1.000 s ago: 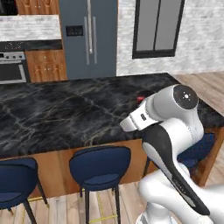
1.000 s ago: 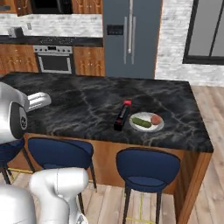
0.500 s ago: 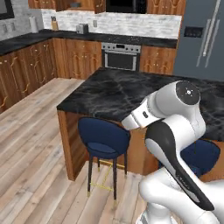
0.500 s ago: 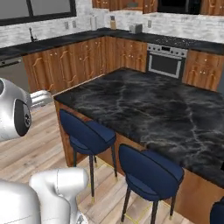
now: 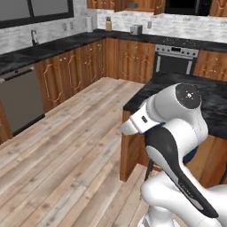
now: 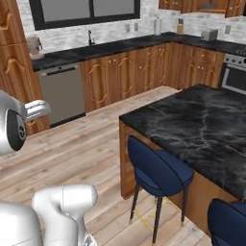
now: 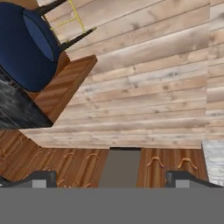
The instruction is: Retrieve the tupperware and aluminum foil from the cabinet and place them on the dining counter near the plate with cucumber and onion to prepare for storing leftovers.
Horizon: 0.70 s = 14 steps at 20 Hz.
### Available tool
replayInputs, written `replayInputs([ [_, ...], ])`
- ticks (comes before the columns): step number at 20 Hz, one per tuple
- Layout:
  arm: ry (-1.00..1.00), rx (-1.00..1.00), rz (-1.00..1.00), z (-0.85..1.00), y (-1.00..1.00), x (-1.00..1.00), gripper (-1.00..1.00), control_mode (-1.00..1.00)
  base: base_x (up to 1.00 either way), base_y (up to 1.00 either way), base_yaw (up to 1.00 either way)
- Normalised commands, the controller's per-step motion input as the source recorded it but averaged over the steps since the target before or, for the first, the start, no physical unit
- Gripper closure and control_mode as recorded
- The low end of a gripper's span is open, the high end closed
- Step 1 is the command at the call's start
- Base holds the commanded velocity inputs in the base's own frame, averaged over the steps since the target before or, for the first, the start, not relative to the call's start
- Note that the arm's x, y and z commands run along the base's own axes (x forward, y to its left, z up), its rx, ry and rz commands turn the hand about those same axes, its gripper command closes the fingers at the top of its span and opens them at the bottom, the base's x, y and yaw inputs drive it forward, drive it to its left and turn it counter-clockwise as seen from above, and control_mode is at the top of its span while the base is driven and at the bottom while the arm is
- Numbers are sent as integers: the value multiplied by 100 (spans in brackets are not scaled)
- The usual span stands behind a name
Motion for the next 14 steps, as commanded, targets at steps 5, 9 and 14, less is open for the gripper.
replayInputs([
  [5, 0, 0, 0, 0, 0, 0, -100, 100, 89, 100, -20],
  [9, 0, 0, 0, 0, 0, 0, -100, 100, 86, 100, -48],
  [14, 0, 0, 0, 0, 0, 0, -100, 100, 81, 100, -55],
])
